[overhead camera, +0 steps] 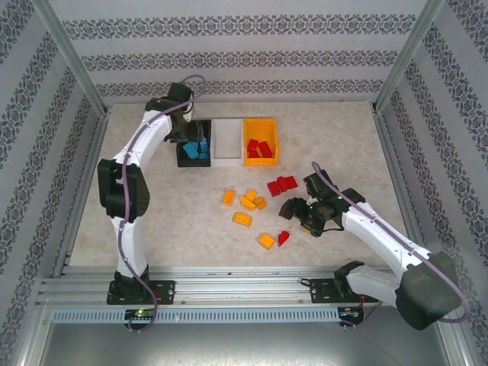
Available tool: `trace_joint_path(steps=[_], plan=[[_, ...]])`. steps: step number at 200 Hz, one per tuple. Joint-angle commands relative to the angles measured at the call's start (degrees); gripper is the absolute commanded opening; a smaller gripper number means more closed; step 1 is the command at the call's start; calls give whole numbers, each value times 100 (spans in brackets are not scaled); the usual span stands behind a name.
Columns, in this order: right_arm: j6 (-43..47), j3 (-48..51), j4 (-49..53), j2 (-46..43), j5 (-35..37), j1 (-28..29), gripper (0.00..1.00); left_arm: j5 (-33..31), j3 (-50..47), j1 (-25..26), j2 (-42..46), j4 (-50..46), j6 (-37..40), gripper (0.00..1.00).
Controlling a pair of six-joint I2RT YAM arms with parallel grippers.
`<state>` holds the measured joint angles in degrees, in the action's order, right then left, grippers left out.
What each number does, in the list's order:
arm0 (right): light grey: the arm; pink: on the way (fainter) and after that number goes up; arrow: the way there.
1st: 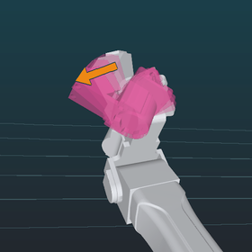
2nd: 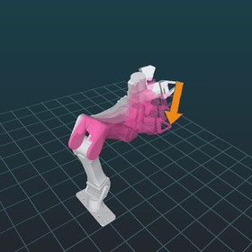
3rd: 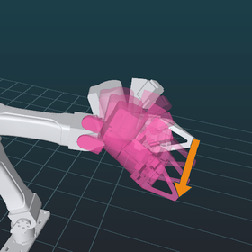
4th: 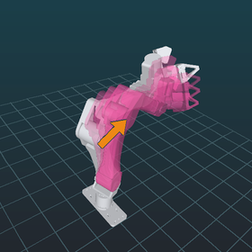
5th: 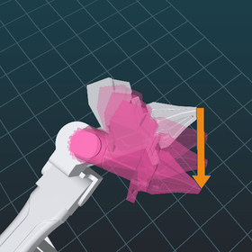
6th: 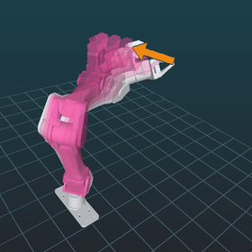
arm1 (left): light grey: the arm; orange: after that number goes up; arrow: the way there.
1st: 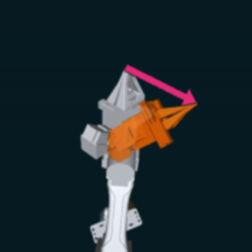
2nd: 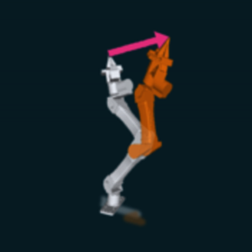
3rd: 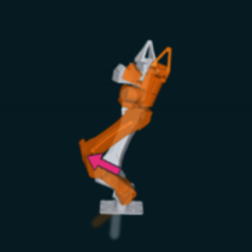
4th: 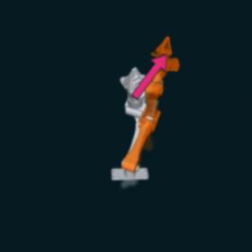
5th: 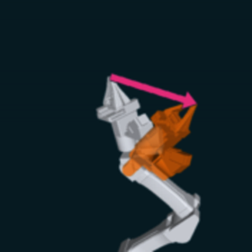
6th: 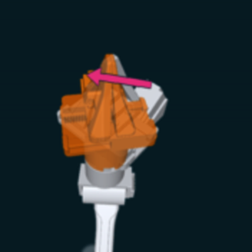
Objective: Sort the legos into containers by color
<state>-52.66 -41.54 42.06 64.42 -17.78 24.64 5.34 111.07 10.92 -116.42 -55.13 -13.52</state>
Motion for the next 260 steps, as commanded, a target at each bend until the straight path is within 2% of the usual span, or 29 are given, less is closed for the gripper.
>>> trace_joint_path(steps=[1, 35, 59, 91, 135, 166, 202, 226, 260], plan=[[6, -187, 351, 157, 194, 73, 79, 10, -525, 92, 802, -91, -4, 57], [-277, -171, 592, 483, 397, 346, 77, 111, -2085, 355, 1980, 190, -203, 58], [-705, -118, 431, 758, 402, 567, 77, 259, -3198, 562, 2800, 455, -646, 58], [-1072, -135, 136, 1153, 368, 682, 76, 267, -4124, 928, 3407, 688, -1055, 58], [-1282, -114, -151, 1597, 310, 755, 73, 159, -4412, 1167, 3651, 571, -1206, 58], [-1446, -124, -458, 1878, 258, 862, 65, 133, -4550, 1278, 3750, 498, -1258, 58], [-1569, -162, -625, 2099, 192, 996, 51, 114, -4711, 1486, 3798, 472, -1311, 58], [-1599, -177, -607, 2041, 220, 996, 36, 133, -4799, 1577, 3796, 487, -1356, 58], [-1373, -521, -288, 1952, 376, 915, 27, 50, -4805, 1796, 3823, 365, -1299, 58]])
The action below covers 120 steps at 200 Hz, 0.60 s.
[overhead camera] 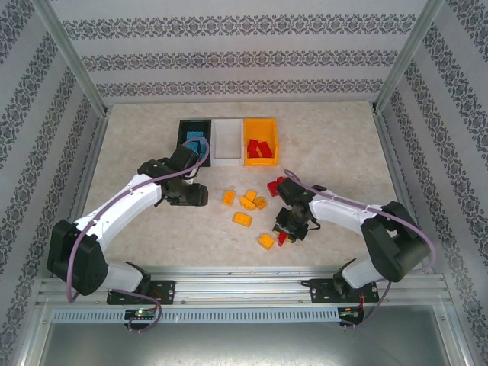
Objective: Sort the legos into containers by color
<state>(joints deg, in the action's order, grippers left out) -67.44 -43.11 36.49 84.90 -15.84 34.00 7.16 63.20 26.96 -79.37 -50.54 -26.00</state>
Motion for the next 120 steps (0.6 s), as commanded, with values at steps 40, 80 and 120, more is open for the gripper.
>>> trace_joint_path(steps=[40, 80, 120], plan=[[744, -1356, 541, 39, 335, -539, 26, 31, -122, 649, 290, 24, -190, 59], [1331, -2776, 248, 895, 105, -1271, 26, 309, -560, 1247, 575, 552, -719, 68], [1640, -4458, 132, 2277, -128, -1569, 28, 616, -1011, 1506, 894, 943, -1271, 77]])
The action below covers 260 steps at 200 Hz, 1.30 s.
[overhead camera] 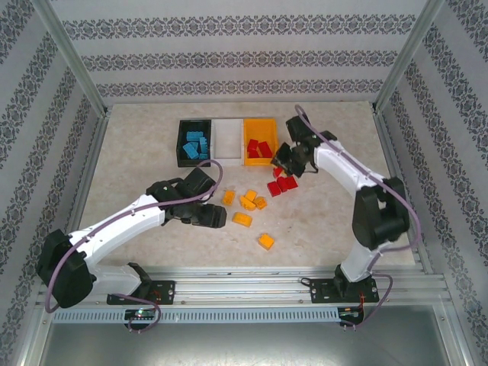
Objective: Sort the legos into containers by color
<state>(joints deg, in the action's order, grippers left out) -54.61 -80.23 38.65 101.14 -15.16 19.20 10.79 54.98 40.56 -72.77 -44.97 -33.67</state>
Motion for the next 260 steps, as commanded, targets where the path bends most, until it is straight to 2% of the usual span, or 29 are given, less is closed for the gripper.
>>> trace_joint_path(steps=[1, 25, 53, 78, 96, 123, 198, 225, 260], plan=[[356, -783, -94, 688, -206, -86, 28, 255, -194, 150, 240, 389, -506, 77], [319, -1652, -152, 1416, -340, -99, 31, 376, -221, 306, 282, 433, -608, 80], [313, -2531, 1, 2010, -432, -82, 46, 403, -100, 533, 94, 432, -603, 85], [400, -2901, 184, 2065, -451, -133, 59, 444, 74, 709, -236, 510, -575, 91], [505, -2759, 245, 1805, -479, -202, 61, 492, 197, 808, -541, 634, -577, 94], [660, -1818, 127, 923, -526, -359, 61, 550, 571, 1054, -1211, 784, -507, 94], [1109, 2277, -121, -2322, -1033, -1232, 64, 407, 2459, 1933, -3430, 197, 467, 90], [1205, 3008, -1, -3086, -1124, -1496, 65, 326, 2643, 1947, -3723, 95, 609, 87], [1233, 3416, 69, -3498, -1207, -1619, 66, 274, 2822, 1947, -3967, -59, 808, 84]])
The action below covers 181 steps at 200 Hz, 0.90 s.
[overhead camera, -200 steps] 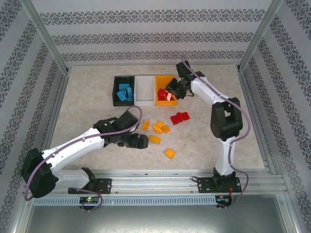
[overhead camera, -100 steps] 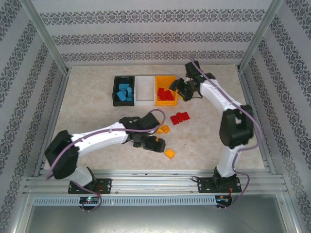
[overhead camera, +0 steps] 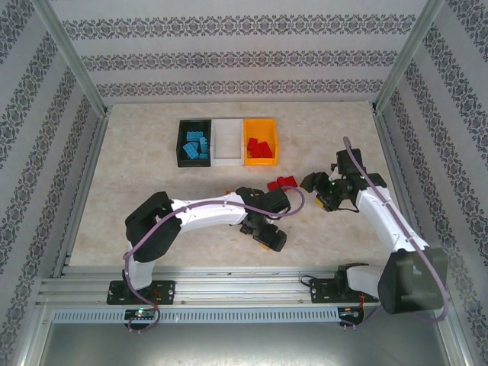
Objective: Sort the legos into containers by color
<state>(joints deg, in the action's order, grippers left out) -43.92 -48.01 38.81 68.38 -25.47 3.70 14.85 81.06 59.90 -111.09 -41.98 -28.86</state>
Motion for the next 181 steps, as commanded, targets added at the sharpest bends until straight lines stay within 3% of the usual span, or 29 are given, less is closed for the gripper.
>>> trace_joint_path(steps=[1, 75, 116, 149, 181], plan=[[165, 204, 64, -225, -172, -70, 66, -132, 220, 13, -143, -361, 332, 84], [138, 250, 84, -282, -291, -254, 66, -31, 181, 22, -456, -267, 327, 68], [87, 231, 9, -190, -327, -265, 66, -111, 172, 22, -425, -293, 326, 48], [8, 187, -89, -47, -375, -265, 66, -189, 222, -68, -289, -404, 272, 43], [-34, 110, -167, 85, -410, -265, 66, -266, 240, -475, 176, -516, 207, 42]])
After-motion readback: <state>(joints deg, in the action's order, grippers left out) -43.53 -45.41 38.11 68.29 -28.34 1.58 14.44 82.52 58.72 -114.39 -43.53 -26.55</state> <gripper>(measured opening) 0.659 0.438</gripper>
